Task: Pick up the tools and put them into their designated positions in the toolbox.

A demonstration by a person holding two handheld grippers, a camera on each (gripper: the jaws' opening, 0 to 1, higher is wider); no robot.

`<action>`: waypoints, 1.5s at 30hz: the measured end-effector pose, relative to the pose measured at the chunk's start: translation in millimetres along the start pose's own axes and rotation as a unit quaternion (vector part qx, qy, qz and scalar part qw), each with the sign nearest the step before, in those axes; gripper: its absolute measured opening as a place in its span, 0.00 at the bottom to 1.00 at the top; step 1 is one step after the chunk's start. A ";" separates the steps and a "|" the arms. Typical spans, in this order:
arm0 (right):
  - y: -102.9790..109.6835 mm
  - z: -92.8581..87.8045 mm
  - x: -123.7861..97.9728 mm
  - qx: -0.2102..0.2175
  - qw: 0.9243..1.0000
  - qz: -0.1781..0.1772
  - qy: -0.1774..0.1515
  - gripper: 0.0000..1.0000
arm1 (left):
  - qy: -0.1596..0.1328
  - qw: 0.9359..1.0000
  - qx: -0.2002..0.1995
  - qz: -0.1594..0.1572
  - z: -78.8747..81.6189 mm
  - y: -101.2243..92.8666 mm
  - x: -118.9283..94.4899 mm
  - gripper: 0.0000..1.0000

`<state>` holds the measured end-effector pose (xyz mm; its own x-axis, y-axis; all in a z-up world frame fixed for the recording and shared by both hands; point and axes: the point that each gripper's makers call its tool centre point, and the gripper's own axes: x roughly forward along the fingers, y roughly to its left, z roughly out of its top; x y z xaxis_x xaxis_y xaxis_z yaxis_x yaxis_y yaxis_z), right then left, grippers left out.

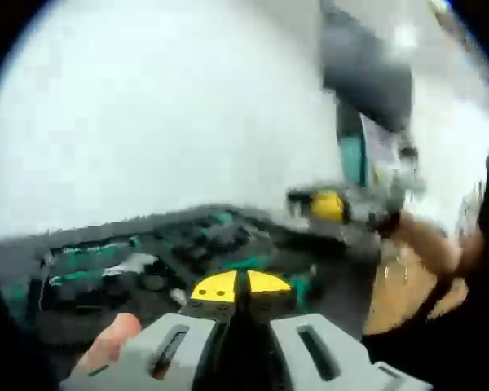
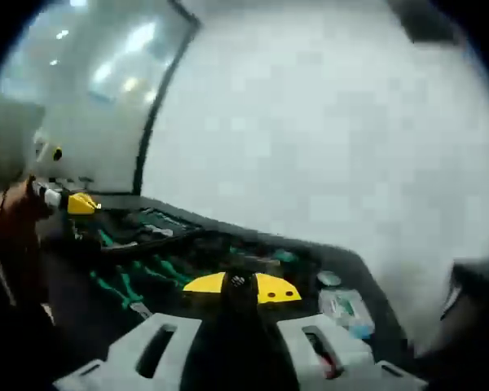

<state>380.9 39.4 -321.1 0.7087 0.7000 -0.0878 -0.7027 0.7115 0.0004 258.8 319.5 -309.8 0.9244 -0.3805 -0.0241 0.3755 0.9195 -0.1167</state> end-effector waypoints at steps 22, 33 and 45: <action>-119.7 -78.4 34.4 0.021 0.971 -0.182 0.155 0.80 | -0.173 0.974 -0.006 0.149 4.9 142.4 -112.6 0.04; -126.4 -87.0 40.1 0.025 0.961 -0.186 0.201 0.73 | -0.170 0.973 -0.010 0.154 4.3 142.7 -114.0 0.04; -166.6 -95.7 86.9 0.092 0.954 -0.208 0.193 0.60 | -0.145 0.978 0.006 0.149 -3.5 145.7 -106.7 0.04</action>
<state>553.6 -24.1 -424.2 0.8229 0.3047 -0.4795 -0.3176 0.9465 0.0564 214.6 493.8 -327.7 0.9722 -0.0522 0.2284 0.0851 0.9870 -0.1365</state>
